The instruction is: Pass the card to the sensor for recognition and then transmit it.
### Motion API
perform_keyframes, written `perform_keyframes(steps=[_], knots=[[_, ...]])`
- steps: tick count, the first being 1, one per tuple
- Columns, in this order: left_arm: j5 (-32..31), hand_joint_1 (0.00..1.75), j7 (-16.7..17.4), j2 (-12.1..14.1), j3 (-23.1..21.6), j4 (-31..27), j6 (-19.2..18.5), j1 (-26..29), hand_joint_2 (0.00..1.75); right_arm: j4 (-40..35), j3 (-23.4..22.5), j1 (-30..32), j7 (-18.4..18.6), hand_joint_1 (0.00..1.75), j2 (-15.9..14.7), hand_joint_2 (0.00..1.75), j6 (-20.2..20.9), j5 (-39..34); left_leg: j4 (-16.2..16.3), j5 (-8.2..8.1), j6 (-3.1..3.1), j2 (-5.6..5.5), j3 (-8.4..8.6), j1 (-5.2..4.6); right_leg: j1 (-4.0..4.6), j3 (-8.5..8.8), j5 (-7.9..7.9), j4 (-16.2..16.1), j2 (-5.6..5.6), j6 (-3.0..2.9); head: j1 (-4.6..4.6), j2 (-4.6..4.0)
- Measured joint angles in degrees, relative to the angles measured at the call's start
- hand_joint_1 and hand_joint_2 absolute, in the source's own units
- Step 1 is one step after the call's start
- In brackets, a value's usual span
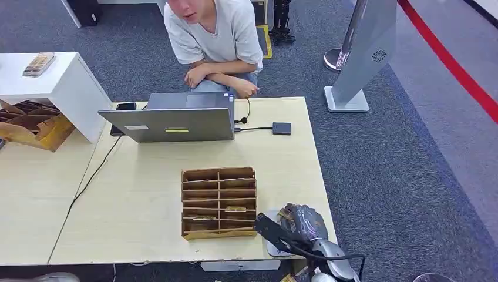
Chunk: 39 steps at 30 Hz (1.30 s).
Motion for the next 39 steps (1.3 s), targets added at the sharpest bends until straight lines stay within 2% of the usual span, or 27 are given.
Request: perform_keyframes(steps=[5,8,18,39], knots=[[-0.5,0.00,0.4,0.0,0.0,0.0,-0.2,-0.2,0.00,4.4,0.0,-2.3,0.1,1.75,2.5,1.75,-1.4,2.4,0.0,0.00,0.00,0.00,0.01,0.00,0.00,0.01,0.00,0.0,0.00,0.00,0.00,0.00],[-0.6,0.00,0.4,-0.1,0.0,0.0,-0.3,-0.2,0.00,5.5,0.1,-2.9,-0.1,1.75,3.0,1.75,-1.5,2.8,0.0,0.00,0.00,0.00,0.02,0.00,0.00,0.02,0.00,0.0,0.00,0.00,-0.02,0.00],[-0.7,0.00,0.4,-0.3,0.0,0.0,-0.3,-0.2,0.00,8.0,0.4,-4.0,0.2,1.75,3.7,1.75,-2.2,4.9,0.0,0.00,0.00,0.00,0.03,0.00,0.00,0.03,0.00,0.0,0.00,0.00,-0.02,0.00],[-0.8,0.00,0.5,-0.3,0.0,0.0,-0.2,-0.2,0.00,8.4,-0.2,-4.2,2.3,1.75,3.9,1.75,-2.4,8.0,0.0,0.00,0.00,0.00,0.06,0.00,0.00,0.05,0.01,0.0,0.00,0.00,-0.02,0.00]])
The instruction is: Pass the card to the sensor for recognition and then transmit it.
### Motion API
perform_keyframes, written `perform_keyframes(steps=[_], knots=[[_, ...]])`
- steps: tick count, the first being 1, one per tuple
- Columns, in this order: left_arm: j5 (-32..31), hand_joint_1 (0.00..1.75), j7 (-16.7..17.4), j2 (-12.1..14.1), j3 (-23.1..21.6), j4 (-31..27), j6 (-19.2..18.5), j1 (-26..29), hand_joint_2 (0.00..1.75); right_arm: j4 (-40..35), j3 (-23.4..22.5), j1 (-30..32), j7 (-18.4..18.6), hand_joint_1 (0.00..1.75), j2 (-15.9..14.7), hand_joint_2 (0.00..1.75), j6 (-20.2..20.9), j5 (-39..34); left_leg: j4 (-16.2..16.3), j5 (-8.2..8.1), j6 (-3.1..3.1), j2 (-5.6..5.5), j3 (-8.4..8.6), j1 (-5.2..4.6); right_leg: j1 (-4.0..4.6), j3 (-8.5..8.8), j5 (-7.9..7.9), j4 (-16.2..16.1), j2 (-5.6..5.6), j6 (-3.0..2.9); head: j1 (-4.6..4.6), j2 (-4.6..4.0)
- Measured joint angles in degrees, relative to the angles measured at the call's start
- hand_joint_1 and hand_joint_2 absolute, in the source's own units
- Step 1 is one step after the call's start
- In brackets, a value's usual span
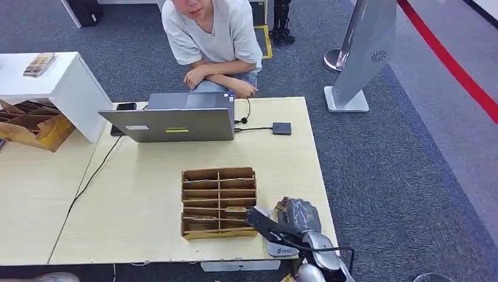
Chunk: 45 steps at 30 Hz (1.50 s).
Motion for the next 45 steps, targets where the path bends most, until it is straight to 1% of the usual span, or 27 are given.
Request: perform_keyframes(steps=[14,21,25,31,35,40,44,45], knots=[[-0.1,0.00,0.0,0.0,0.0,0.0,0.1,0.0,0.00,-1.0,-1.1,0.3,0.9,1.75,0.0,1.75,-0.2,2.8,0.0,0.00,0.00,0.00,0.01,0.00,0.00,0.01,0.00,0.0,0.00,0.00,0.00,0.00],[-0.1,0.00,0.0,0.0,0.2,0.0,0.2,0.0,0.00,-1.4,-1.4,0.5,0.9,1.75,0.0,1.75,-0.2,2.8,0.0,0.00,0.00,0.00,0.01,0.00,0.00,0.01,0.01,0.0,0.00,0.00,0.00,0.00],[-0.2,0.00,0.0,0.0,0.3,0.0,0.2,0.0,0.00,-1.6,-1.6,0.6,0.8,1.75,0.0,1.75,-1.1,3.7,0.0,0.00,0.00,0.00,0.01,0.00,0.00,0.01,0.01,0.0,0.00,0.00,0.00,0.00],[-0.2,0.00,0.0,-0.1,0.4,0.0,0.2,0.0,0.00,-3.1,-2.5,1.5,-0.7,1.75,0.5,1.75,-4.4,5.1,0.0,0.00,0.00,0.00,0.00,0.00,0.00,0.01,0.01,0.0,0.00,0.00,0.00,0.00],[-0.3,0.00,0.0,-0.2,0.9,0.0,0.3,0.1,0.00,-4.8,-3.2,2.7,-3.0,1.75,0.9,1.75,-8.2,5.8,0.0,0.00,0.00,-0.01,-0.01,0.00,0.00,-0.01,0.01,0.0,0.00,0.00,0.00,0.00],[-0.3,0.00,-0.1,-0.4,1.3,0.0,0.3,0.1,0.00,-6.1,-3.6,3.3,-3.9,1.75,1.1,1.75,-9.4,5.9,0.0,0.00,0.00,-0.01,-0.02,0.00,0.00,-0.02,0.00,0.0,0.00,0.00,0.00,0.00],[-0.5,0.00,-0.3,-0.5,1.4,0.0,0.3,0.1,0.00,-7.8,-3.8,3.9,-6.8,1.75,1.4,1.75,-12.9,6.5,0.0,0.00,0.00,-0.01,-0.02,0.00,0.00,-0.02,0.00,0.0,0.00,0.00,0.00,0.00],[-0.6,0.00,-0.4,-0.5,1.4,0.0,0.3,0.1,0.00,-8.6,-3.8,4.0,-7.8,1.75,1.5,1.75,-14.3,6.8,0.0,0.00,0.00,-0.01,-0.02,0.00,0.00,-0.02,0.00,0.0,0.00,0.00,0.02,0.00]])
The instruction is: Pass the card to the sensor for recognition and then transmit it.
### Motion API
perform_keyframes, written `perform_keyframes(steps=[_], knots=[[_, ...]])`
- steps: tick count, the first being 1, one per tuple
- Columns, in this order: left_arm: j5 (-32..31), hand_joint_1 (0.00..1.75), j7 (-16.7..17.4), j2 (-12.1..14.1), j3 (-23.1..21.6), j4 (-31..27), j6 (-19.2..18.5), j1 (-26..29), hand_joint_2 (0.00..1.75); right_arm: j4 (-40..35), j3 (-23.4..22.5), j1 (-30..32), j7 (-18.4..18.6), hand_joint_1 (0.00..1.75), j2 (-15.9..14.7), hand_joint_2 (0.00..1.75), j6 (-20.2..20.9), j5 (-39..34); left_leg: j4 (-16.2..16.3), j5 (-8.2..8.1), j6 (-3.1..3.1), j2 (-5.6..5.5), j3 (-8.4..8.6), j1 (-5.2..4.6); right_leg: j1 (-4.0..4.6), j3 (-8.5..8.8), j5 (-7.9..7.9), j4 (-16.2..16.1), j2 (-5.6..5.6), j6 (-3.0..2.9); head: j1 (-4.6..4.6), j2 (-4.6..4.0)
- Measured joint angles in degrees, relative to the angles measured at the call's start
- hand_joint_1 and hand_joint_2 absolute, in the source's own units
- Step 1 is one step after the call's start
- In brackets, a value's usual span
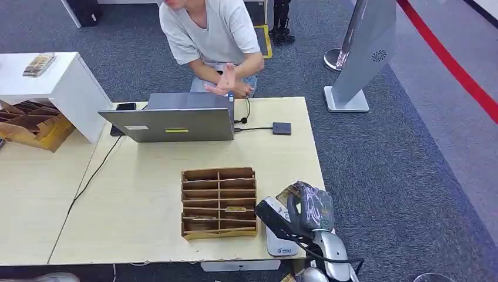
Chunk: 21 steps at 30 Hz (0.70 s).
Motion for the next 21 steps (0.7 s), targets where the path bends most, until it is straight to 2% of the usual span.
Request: perform_keyframes(steps=[11,21], knots=[[-0.7,0.00,-0.7,-0.3,0.0,0.0,0.2,0.1,0.00,-8.9,0.2,0.5,-7.3,1.75,0.0,1.75,-9.3,3.5,0.0,0.00,0.00,0.00,-0.01,0.00,0.00,0.00,0.00,0.0,0.00,0.00,-0.02,0.00],[-1.7,0.00,-0.8,-0.7,0.0,0.0,-0.1,-0.1,0.00,-11.1,3.3,-2.2,-10.8,1.75,0.0,1.75,-11.6,5.6,0.0,0.01,0.00,0.01,0.00,0.00,0.00,0.00,0.00,0.0,0.00,0.00,-0.02,0.00]])
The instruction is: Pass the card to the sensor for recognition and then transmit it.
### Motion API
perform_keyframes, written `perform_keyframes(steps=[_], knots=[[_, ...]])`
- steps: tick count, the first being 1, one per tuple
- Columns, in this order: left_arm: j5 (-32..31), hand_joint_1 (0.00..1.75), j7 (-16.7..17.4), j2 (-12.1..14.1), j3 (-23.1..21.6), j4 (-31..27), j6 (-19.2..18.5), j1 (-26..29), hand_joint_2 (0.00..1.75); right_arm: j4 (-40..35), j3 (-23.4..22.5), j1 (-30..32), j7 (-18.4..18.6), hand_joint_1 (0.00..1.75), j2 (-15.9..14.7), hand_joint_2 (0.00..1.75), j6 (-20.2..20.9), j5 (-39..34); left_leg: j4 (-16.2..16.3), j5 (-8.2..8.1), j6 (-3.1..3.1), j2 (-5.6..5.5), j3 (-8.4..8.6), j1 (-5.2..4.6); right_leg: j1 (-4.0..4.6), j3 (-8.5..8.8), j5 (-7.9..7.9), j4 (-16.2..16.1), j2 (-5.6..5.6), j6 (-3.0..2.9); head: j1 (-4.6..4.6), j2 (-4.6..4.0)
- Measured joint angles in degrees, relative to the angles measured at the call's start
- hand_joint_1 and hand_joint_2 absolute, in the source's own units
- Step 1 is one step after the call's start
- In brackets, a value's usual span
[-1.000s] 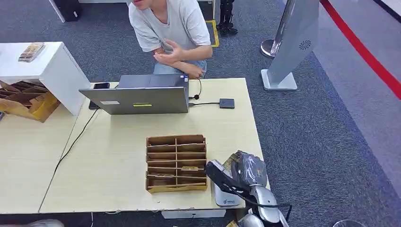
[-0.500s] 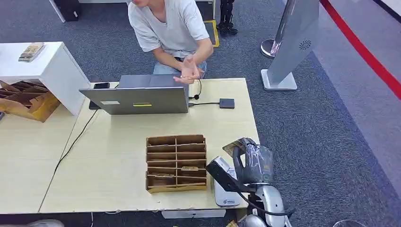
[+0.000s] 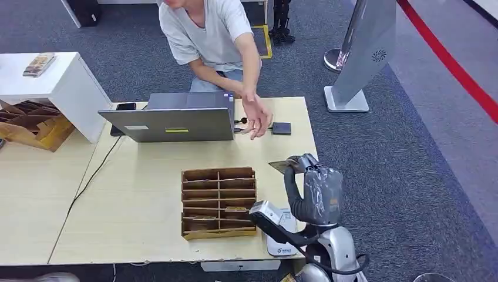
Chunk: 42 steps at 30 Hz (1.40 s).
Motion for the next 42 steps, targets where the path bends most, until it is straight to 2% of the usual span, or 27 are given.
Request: perform_keyframes(steps=[6,13,25,40,41,42], knots=[[-0.9,0.00,0.0,-0.2,-0.1,0.0,-0.5,-0.1,0.00,0.6,1.8,-2.8,-0.2,1.75,0.0,1.75,-0.5,1.9,0.0,0.00,0.00,0.00,0.00,0.00,0.00,0.00,0.01,0.0,0.01,0.00,0.02,0.00],[-1.9,0.00,0.2,-0.2,-0.4,0.0,-1.5,-0.7,0.00,5.1,4.3,-8.2,0.3,1.75,0.0,1.75,0.4,3.9,0.0,0.02,0.02,-0.01,0.00,0.00,0.00,0.00,0.02,0.0,-0.02,-0.02,0.02,0.00],[-2.0,0.00,0.3,-0.3,-0.7,0.0,-1.6,-1.1,0.00,7.8,5.5,-10.3,0.9,1.75,0.0,1.75,0.6,4.2,0.0,0.02,0.02,-0.01,-0.01,0.00,0.00,0.00,0.02,0.0,-0.01,-0.01,0.00,0.00],[-3.6,0.00,1.2,-0.3,-2.4,0.0,-3.1,-2.0,0.00,20.7,8.8,-17.6,3.6,1.75,1.9,1.75,5.9,4.3,0.0,0.06,0.01,-0.01,-0.01,0.00,0.00,0.00,0.06,0.0,-0.01,-0.04,0.02,0.00],[-3.6,0.00,1.3,-0.3,-2.6,0.0,-3.1,-2.1,0.00,21.5,9.2,-18.0,3.7,1.57,1.9,1.75,6.1,4.3,0.0,0.06,0.01,-0.01,-0.02,0.00,0.00,0.00,0.06,0.0,-0.01,-0.04,0.00,0.00],[-3.6,0.00,1.3,-0.3,-2.8,0.0,-3.2,-2.1,0.00,22.2,9.5,-18.3,3.9,0.66,2.1,1.75,6.6,4.2,0.0,0.06,0.01,-0.01,-0.01,0.00,0.00,0.00,0.06,0.0,-0.01,-0.04,0.00,0.00]])
